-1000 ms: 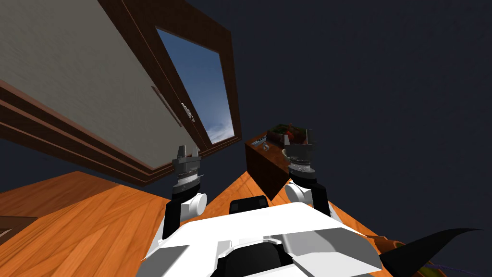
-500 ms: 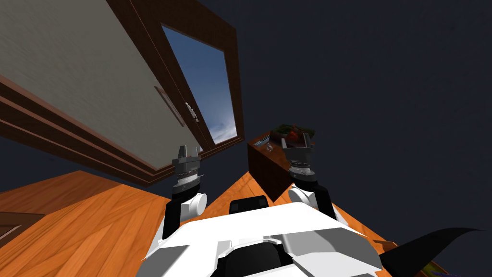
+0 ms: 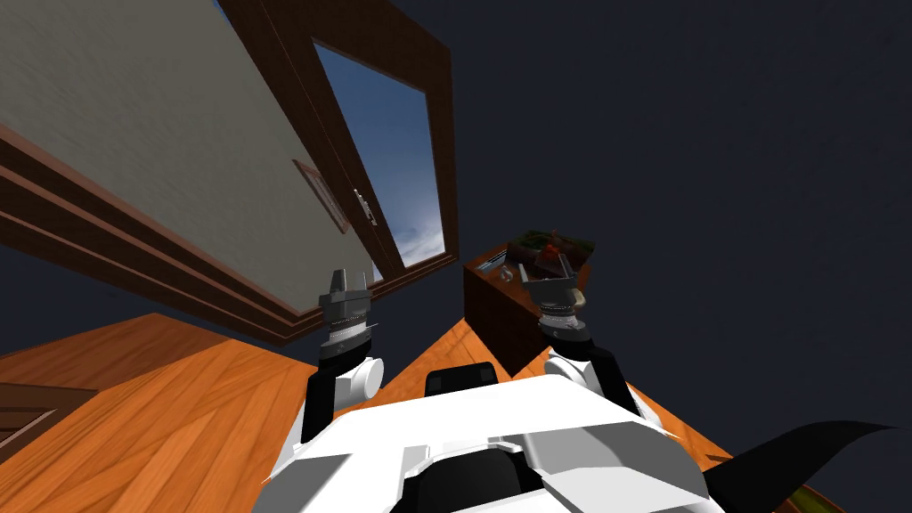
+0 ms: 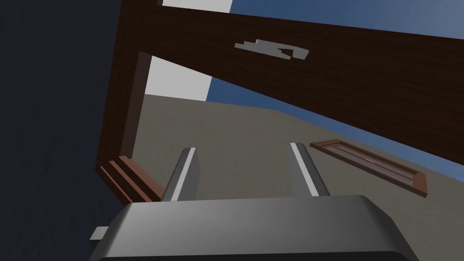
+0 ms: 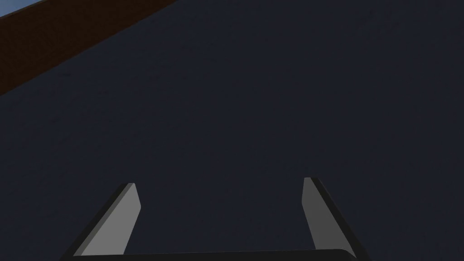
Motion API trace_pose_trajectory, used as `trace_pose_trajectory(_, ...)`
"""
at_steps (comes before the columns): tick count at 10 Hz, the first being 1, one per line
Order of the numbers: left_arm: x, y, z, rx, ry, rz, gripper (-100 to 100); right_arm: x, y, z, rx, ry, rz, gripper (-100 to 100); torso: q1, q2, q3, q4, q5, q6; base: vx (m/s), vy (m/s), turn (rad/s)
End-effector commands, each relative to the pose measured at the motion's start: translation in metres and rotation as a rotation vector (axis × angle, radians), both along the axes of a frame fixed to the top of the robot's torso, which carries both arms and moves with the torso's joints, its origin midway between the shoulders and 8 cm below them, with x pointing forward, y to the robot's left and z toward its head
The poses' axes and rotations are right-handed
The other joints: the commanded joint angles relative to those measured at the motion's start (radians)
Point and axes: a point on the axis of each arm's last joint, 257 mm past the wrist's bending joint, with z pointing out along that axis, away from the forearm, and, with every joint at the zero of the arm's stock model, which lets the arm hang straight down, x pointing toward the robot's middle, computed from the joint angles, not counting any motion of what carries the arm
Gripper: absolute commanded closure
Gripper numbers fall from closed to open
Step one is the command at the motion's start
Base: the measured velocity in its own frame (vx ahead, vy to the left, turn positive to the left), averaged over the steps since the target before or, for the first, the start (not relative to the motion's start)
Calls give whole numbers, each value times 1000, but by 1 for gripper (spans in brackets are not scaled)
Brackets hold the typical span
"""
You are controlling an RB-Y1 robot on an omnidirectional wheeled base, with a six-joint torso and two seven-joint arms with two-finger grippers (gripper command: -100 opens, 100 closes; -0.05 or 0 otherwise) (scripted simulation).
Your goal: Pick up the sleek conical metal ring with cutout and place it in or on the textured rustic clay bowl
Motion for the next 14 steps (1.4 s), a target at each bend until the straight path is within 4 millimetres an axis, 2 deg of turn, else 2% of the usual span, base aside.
trace_pose_trajectory(1,0,0,0,0,0,0,0,1,1,-4,3,15,30,-100,0,0,0,0,0,0,17,25,-5)
trace_pose_trajectory(2,0,0,0,0,0,0,0,1,-4,-18,61,55,76,-100,-2,1,0,0,0,0,32,53,51)
trace_pose_trajectory(4,0,0,0,0,0,0,0,2,-3,-20,60,69,106,-100,0,0,0,0,0,0,23,44,13)
trace_pose_trajectory(5,0,0,0,0,0,0,0,1,-8,-36,119,115,147,-100,-2,1,1,0,0,0,27,53,64)
trace_pose_trajectory(7,0,0,0,0,0,0,0,3,-8,-38,123,133,178,-100,-1,1,0,0,0,0,17,42,9)
trace_pose_trajectory(8,0,0,0,0,0,0,0,0,-16,-55,187,181,208,-100,-2,1,1,0,0,0,26,51,66)
trace_pose_trajectory(10,0,0,0,0,0,0,0,2,-16,-57,192,204,242,-100,-1,1,0,0,0,0,23,38,15)
trace_pose_trajectory(11,0,0,0,0,0,0,0,-2,-24,-75,258,254,263,-100,-2,1,1,0,0,0,24,59,78)
trace_pose_trajectory(13,0,0,0,0,0,0,0,0,-25,-77,266,282,297,-100,0,0,0,0,0,0,25,47,11)
trace_pose_trajectory(14,0,0,0,0,0,0,0,-5,-35,-96,332,332,306,-100,-2,1,0,0,0,0,29,46,76)
